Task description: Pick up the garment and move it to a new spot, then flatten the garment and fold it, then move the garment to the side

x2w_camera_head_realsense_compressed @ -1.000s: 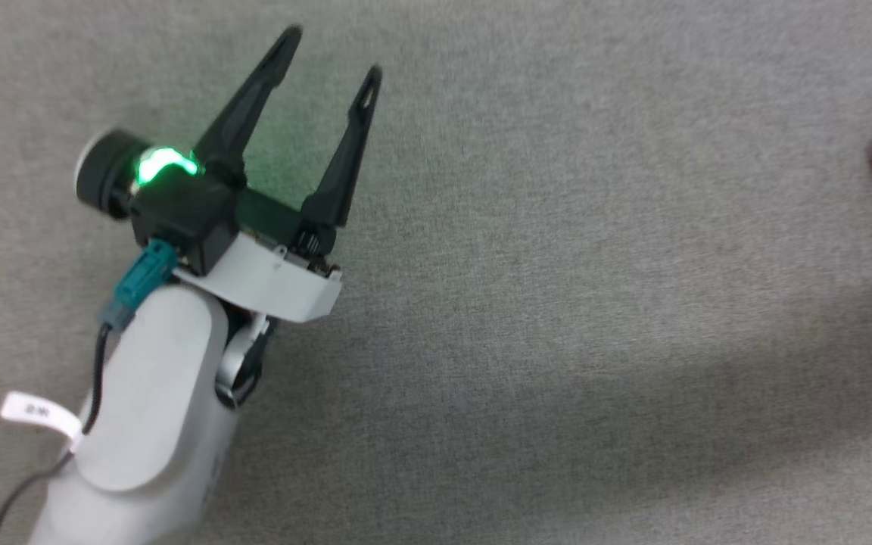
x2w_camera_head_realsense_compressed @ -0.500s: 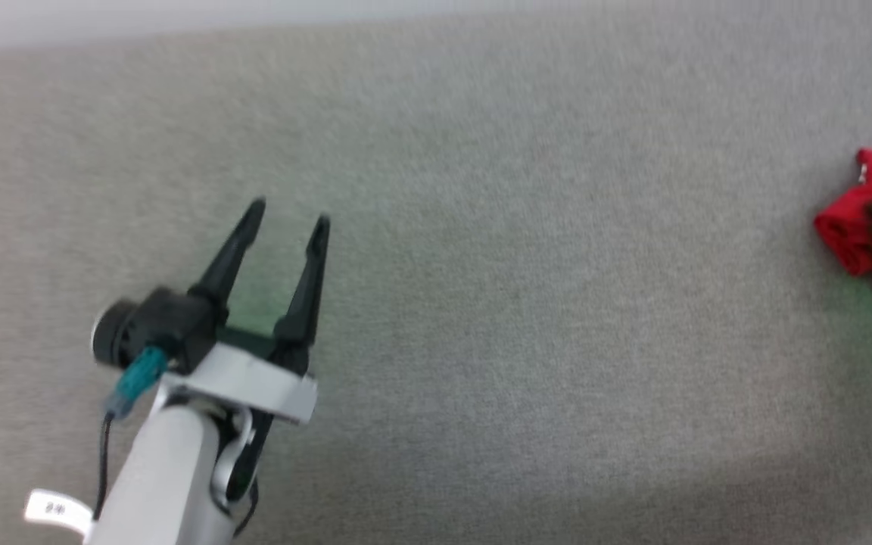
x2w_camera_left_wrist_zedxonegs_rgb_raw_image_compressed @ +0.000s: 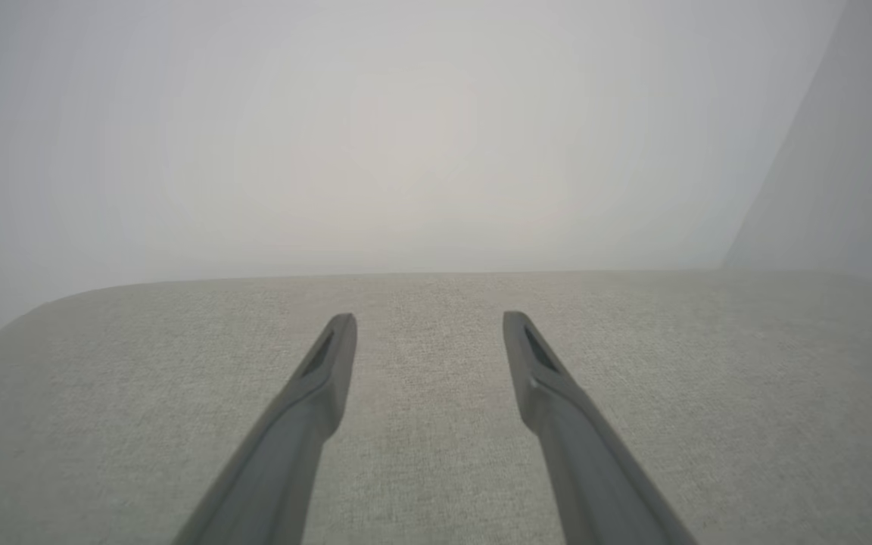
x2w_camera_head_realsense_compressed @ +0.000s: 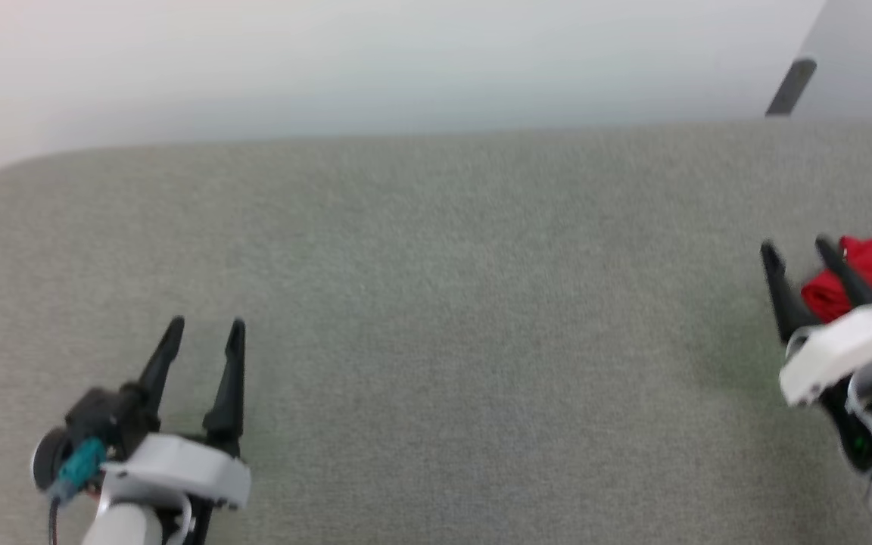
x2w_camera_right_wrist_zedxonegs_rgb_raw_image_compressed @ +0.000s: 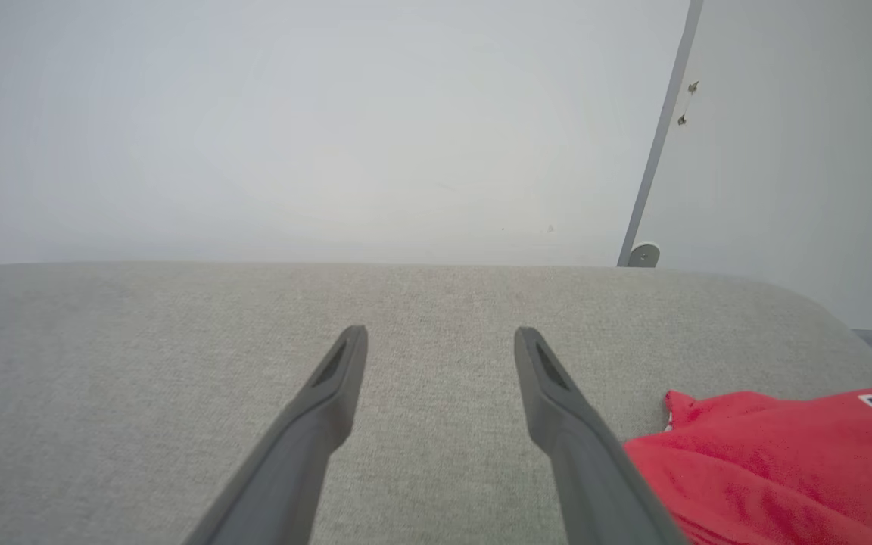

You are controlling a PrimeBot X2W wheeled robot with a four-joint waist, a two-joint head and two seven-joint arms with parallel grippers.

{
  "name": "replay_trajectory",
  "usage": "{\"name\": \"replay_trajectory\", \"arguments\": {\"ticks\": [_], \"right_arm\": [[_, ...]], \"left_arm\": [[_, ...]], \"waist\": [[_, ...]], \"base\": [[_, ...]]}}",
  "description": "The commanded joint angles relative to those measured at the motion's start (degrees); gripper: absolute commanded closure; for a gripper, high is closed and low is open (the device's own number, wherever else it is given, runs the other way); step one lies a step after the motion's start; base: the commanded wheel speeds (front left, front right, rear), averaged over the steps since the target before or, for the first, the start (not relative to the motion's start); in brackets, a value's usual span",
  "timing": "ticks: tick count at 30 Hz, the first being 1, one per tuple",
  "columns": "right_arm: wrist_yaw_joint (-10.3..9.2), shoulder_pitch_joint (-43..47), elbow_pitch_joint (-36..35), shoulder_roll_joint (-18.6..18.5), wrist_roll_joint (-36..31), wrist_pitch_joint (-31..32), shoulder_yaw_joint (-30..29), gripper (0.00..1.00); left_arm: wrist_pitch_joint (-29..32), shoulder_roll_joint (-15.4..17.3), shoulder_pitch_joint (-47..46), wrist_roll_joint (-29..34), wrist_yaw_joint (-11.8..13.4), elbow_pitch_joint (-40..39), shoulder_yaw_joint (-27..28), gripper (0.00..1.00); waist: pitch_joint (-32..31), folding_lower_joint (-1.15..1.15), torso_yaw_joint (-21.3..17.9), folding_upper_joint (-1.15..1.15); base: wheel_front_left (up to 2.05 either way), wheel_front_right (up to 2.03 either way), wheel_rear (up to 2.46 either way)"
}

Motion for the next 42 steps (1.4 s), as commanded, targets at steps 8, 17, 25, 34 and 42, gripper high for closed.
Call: {"name": "replay_trajectory", "arguments": {"ticks": [8,17,25,34,42], "right_arm": [[-0.07,10.44,-3.49,1.93,-1.18,-2.82,-5.69,0.00],[-0.07,22.33,-13.78,4.94,-3.03,-3.04,-13.17,0.00],[-0.07,32.35,-27.03,8.93,-7.59,0.21,-19.79,0.00],[-0.06,38.76,-37.81,13.38,-10.65,4.92,-24.32,0.00],[-0.06,39.59,-40.03,14.40,-10.95,6.73,-24.70,0.00]], "left_arm": [[0.02,-1.18,8.02,-0.01,0.04,-2.02,2.11,0.00],[0.01,-2.66,14.78,-0.69,0.04,-5.81,3.62,0.00],[0.02,-3.83,18.77,-0.28,0.04,-9.84,4.41,0.00],[0.02,-4.80,20.38,-0.23,0.04,-11.76,5.15,0.00],[0.02,-4.49,19.41,-0.40,0.04,-11.75,4.72,0.00]], "waist": [[-8.01,0.00,3.29,0.00],[-9.65,0.00,4.22,0.00],[-9.62,0.00,4.70,0.00],[-9.29,0.00,4.71,0.00],[-9.28,0.00,4.92,0.00]], "base": [[0.00,0.00,0.00],[0.00,0.00,0.00],[0.00,0.00,0.00],[0.00,0.00,0.00],[0.00,0.00,0.00]]}}
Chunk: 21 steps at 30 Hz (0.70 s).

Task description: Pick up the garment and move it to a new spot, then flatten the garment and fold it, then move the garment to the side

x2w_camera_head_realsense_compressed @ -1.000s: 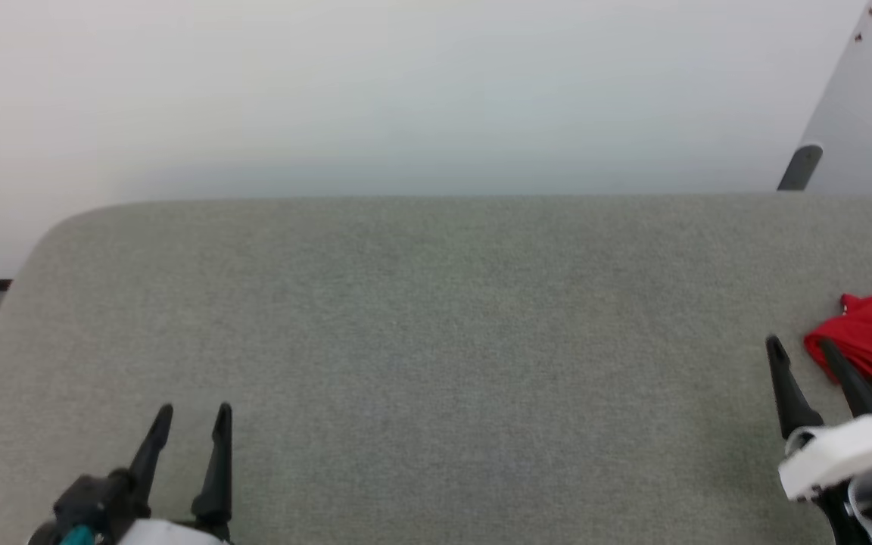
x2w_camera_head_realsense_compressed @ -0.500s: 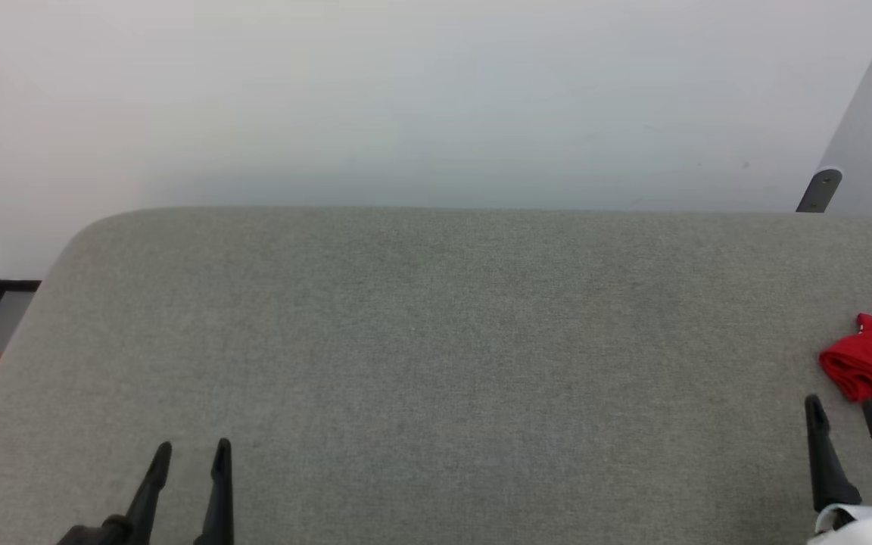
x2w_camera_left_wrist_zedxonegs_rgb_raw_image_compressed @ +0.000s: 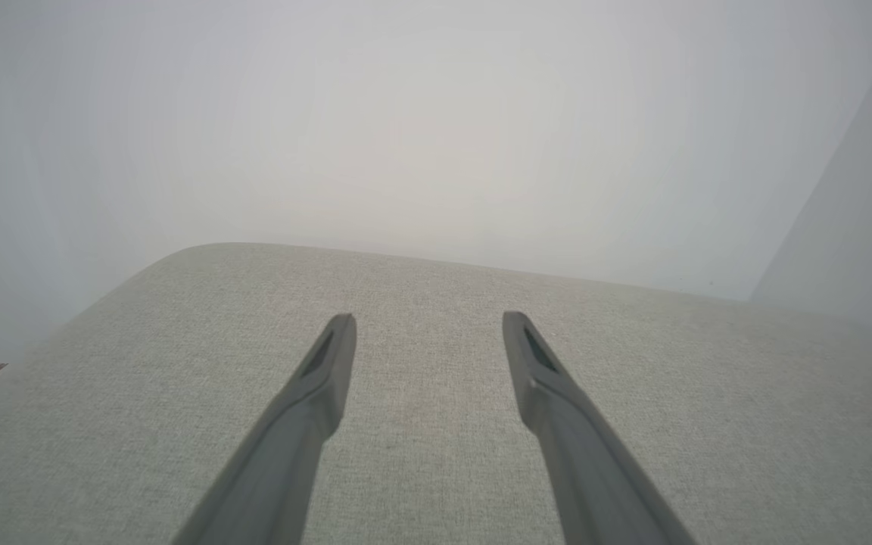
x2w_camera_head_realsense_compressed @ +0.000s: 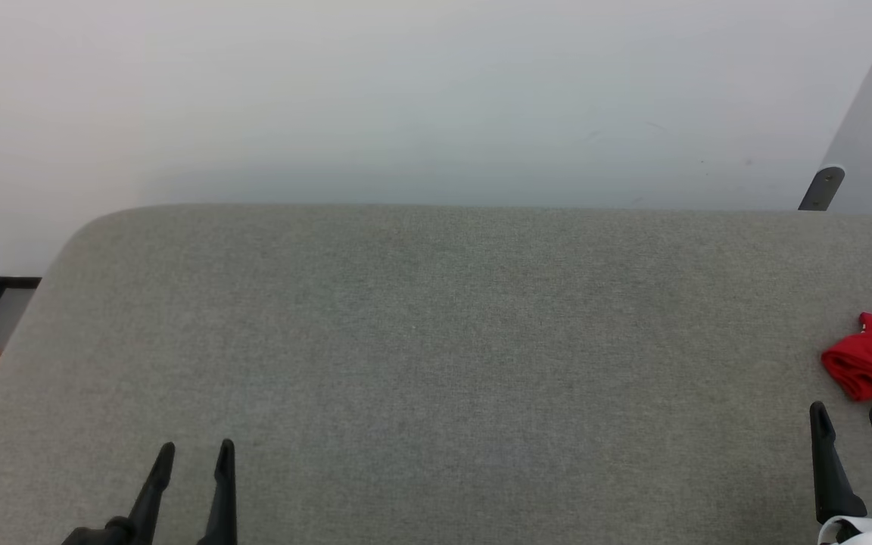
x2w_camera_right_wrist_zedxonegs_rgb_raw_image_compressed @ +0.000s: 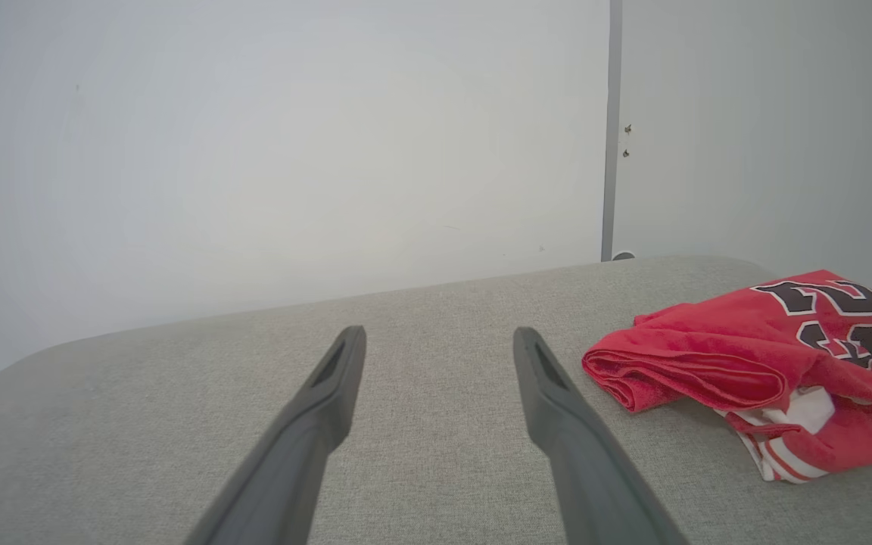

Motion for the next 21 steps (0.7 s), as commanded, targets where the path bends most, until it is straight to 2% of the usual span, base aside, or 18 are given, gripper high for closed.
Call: {"name": "replay_trajectory", "arguments": {"ticks": [1,21], "right_arm": [[-0.05,0.73,-0.29,0.28,0.11,0.18,0.07,0.00],[-0.05,0.61,-0.71,0.67,0.39,-0.44,0.94,0.00]], "left_arm": [[0.02,0.12,-0.40,-0.15,0.04,-0.07,-0.05,0.00],[0.03,-0.28,-0.45,-0.22,0.04,-0.52,0.02,0.00]], "waist": [[-0.03,0.00,0.05,0.00],[-0.09,0.00,-0.04,0.00]], "base": [[0.00,0.00,0.00],[0.00,0.00,0.00]]}}
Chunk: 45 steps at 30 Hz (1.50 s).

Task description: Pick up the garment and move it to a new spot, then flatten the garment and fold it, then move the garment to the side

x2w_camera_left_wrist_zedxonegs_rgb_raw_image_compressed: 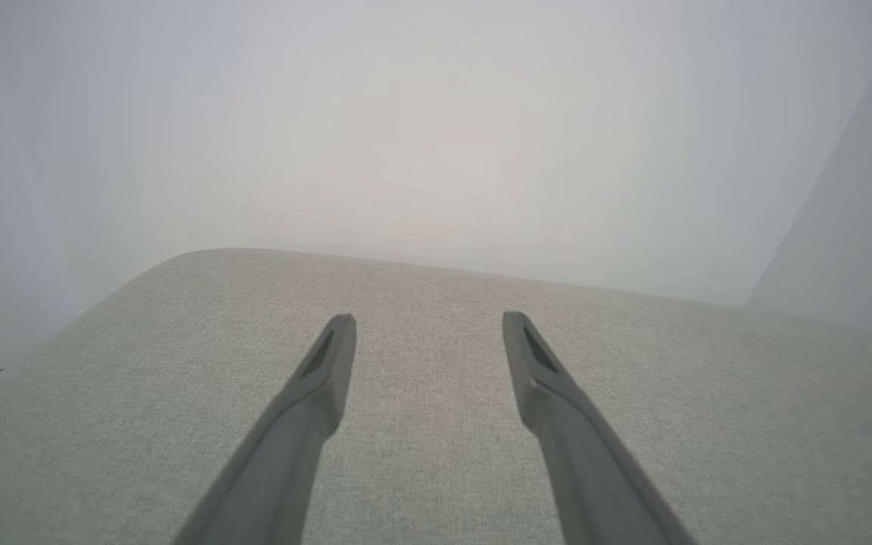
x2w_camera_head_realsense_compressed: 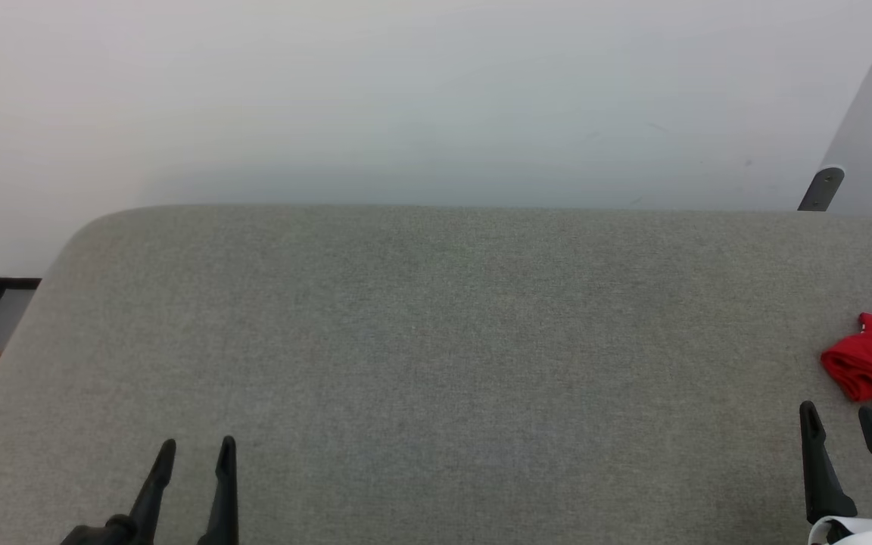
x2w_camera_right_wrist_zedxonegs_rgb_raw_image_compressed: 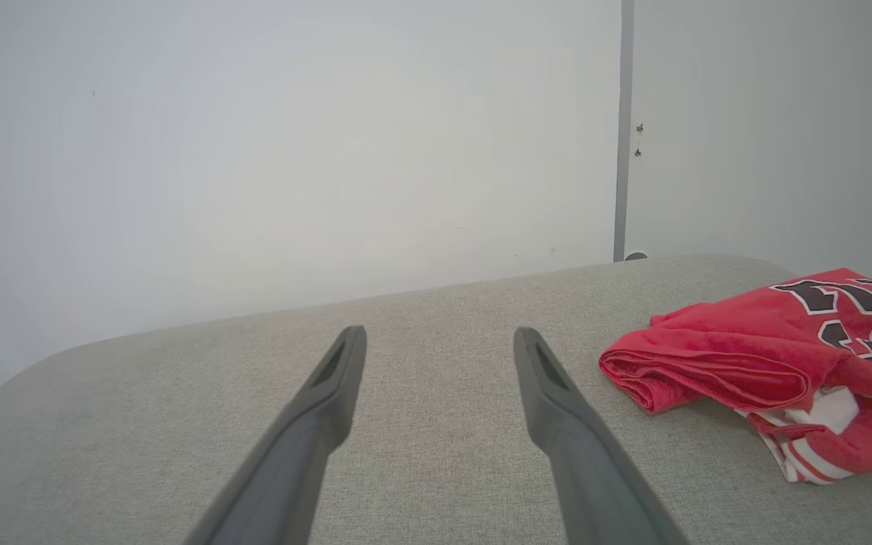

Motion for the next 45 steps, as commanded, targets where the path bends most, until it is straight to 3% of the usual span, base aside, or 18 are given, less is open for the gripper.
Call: {"name": "replay_trajectory", "arguments": {"ticks": [1,10,11,14,45], "right_arm": [[-0.05,0.45,-0.25,0.03,0.20,-0.33,0.11,0.00],[-0.05,-0.25,-0.38,0.26,0.41,-0.14,0.93,0.00],[0.00,-0.08,-0.14,0.18,0.24,-0.08,0.83,1.00],[0.00,0.25,1.58,0.69,0.45,-0.01,0.96,1.00],[-0.01,-4.88,6.86,2.05,27.27,4.47,0.72,1.00]], "left_arm": [[0.03,-0.01,-0.30,-0.14,0.04,-0.11,0.07,0.00],[0.03,-0.18,-0.83,0.09,0.16,0.08,0.75,0.00],[0.01,-0.34,-0.24,-0.15,0.01,0.07,0.58,1.00],[0.12,-0.92,0.45,-0.46,0.00,1.67,0.31,1.00],[8.14,-2.70,-5.39,-28.58,0.00,5.15,1.65,1.00]], "waist": [[0.00,0.00,-0.01,0.00],[0.13,0.00,-0.13,0.00],[0.13,0.00,-0.13,0.00],[0.14,0.00,-0.14,0.00],[0.66,0.00,-0.40,0.00]], "base": [[0.00,0.00,0.00],[0.00,0.00,0.00],[0.00,0.00,0.00],[0.00,0.00,0.00],[0.00,0.00,0.00]]}}
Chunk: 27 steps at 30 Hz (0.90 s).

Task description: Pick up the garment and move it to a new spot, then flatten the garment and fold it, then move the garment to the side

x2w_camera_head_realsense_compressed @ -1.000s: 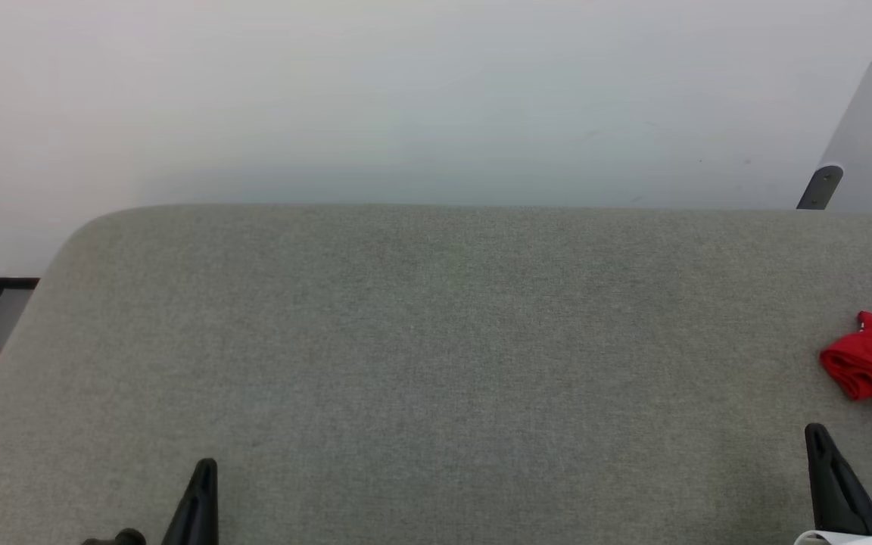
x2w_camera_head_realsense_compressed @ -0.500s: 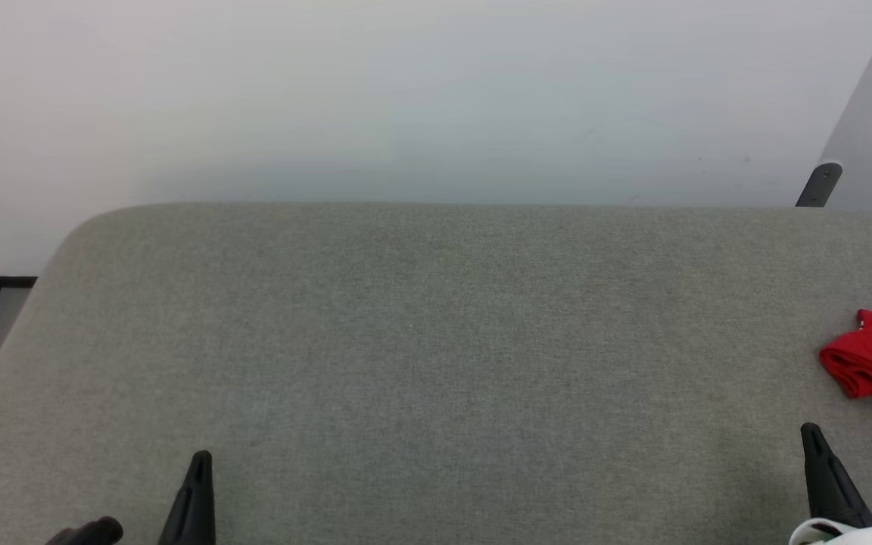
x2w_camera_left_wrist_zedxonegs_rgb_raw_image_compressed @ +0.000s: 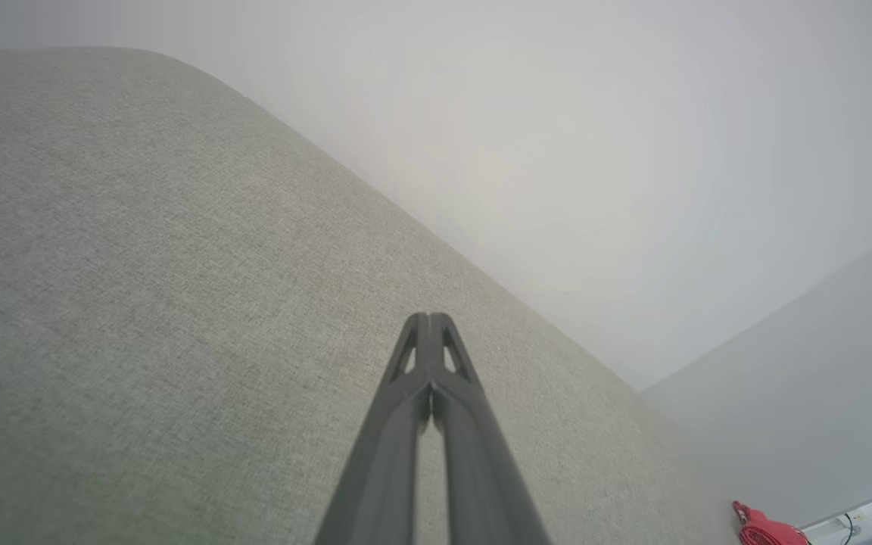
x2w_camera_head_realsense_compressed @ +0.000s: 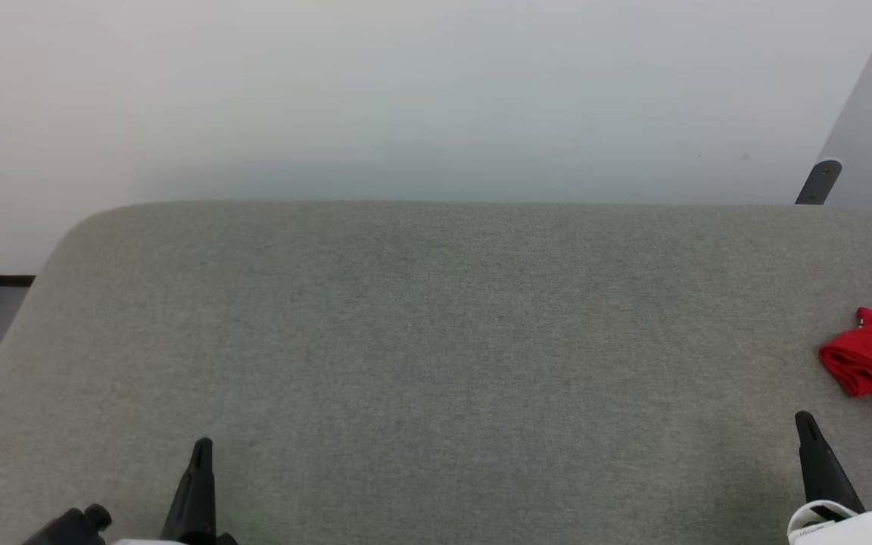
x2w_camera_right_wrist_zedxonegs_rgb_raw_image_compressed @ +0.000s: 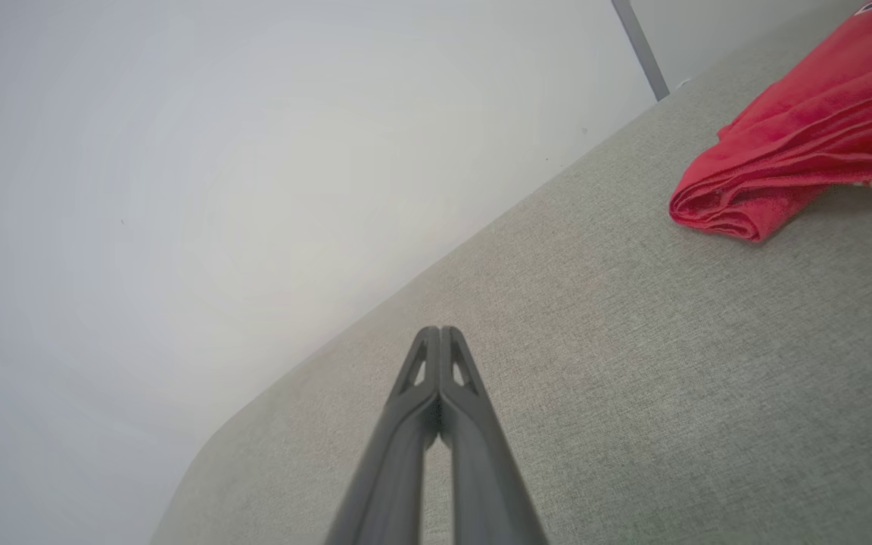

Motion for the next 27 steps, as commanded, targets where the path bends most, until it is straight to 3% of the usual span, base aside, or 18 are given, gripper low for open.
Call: {"name": "replay_trajectory", "arguments": {"ticks": [1,27], "right_arm": [[-0.01,-1.52,-0.37,-0.09,1.78,0.20,-0.19,1.00],[-0.02,-4.54,2.79,0.75,17.47,2.87,-0.32,1.00]], "left_arm": [[0.33,0.18,-1.56,-1.81,0.00,-0.41,0.33,1.00],[5.10,-0.95,-4.94,-18.23,0.00,1.64,1.16,1.00]], "waist": [[0.02,0.00,-0.01,0.00],[0.43,0.00,-0.22,0.00]], "base": [[0.00,0.00,0.00],[0.00,0.00,0.00]]}}
